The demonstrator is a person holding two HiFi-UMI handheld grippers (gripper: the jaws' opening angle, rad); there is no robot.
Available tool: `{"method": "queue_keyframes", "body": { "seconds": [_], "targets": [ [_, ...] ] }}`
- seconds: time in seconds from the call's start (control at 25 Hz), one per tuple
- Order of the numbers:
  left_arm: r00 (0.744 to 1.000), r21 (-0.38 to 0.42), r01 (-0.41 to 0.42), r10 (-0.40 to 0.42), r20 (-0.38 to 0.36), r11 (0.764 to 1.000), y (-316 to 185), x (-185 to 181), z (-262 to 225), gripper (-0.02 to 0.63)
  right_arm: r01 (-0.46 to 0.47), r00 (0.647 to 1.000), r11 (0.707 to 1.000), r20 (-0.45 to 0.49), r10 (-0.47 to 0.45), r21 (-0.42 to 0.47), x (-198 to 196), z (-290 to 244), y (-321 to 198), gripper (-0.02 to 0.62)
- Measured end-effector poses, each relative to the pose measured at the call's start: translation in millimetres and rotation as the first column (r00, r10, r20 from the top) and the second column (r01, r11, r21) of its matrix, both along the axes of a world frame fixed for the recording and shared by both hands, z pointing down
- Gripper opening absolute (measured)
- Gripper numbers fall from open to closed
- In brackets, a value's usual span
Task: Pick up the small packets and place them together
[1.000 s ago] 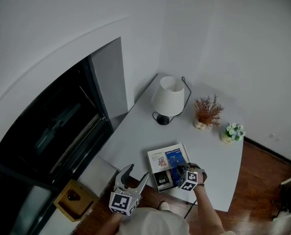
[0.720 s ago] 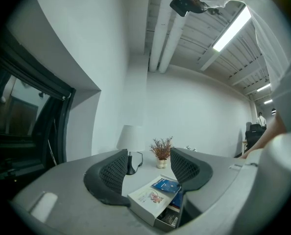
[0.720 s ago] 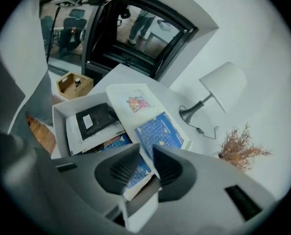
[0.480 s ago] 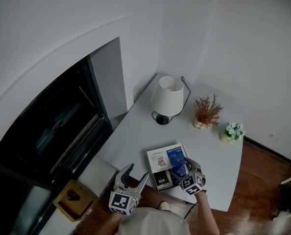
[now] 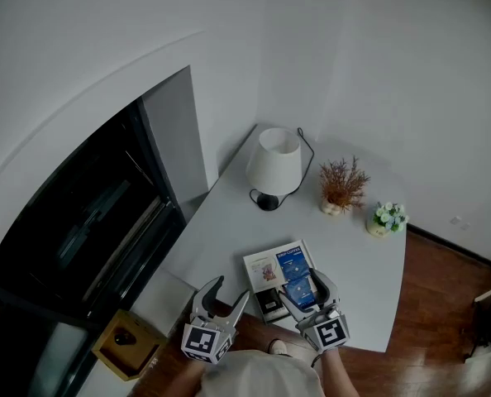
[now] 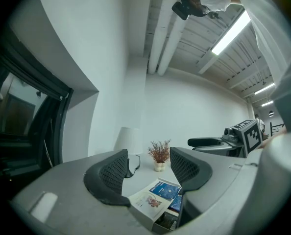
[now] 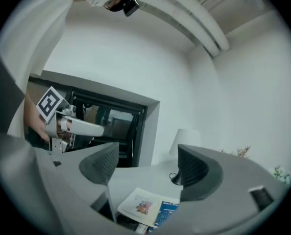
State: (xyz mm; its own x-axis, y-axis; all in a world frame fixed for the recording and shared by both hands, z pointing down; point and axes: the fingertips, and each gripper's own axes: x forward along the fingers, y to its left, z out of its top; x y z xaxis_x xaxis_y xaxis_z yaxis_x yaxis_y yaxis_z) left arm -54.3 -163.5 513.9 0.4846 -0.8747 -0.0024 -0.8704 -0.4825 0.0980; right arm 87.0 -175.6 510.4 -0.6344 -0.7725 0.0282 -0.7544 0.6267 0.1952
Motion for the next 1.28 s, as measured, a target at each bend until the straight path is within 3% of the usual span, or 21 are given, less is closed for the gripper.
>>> {"method": "queue_keyframes", "body": {
  "seconds": [0.08, 0.12, 0.16, 0.48, 1.28],
  "targets": [
    [1.0, 0.002, -0.003, 0.003, 0.004, 1.0, -2, 0, 1, 0.264, -0.067, 0.997, 0.998, 0.026, 0.067, 0.021, 9, -3, 3, 0.363],
    [1.0, 0.002, -0.005, 0.005, 0.006, 1.0, -2, 0, 2, 0.264, -0.101, 0.995, 0.995, 0.031, 0.1, 0.022, 14, -3, 4, 0.301],
    [1.0, 0.001, -0.008, 0.008, 0.007, 1.0, -3, 1, 3, 0.264, -0.128, 0.991, 0.992, 0.029, 0.128, 0.015, 19, -1, 5, 0.284],
    [0.999, 0.0, -0.047, 0.047, 0.021, 0.999, -6, 13, 5, 0.262, -0.213, 0.973, 0.973, 0.069, 0.219, -0.089, 46, 15, 7, 0.282],
    [0.998, -0.002, -0.056, 0.056, 0.03, 0.998, -3, 25, 5, 0.262, -0.179, 0.979, 0.977, 0.08, 0.189, -0.112, 45, 18, 7, 0.282]
  ]
}}
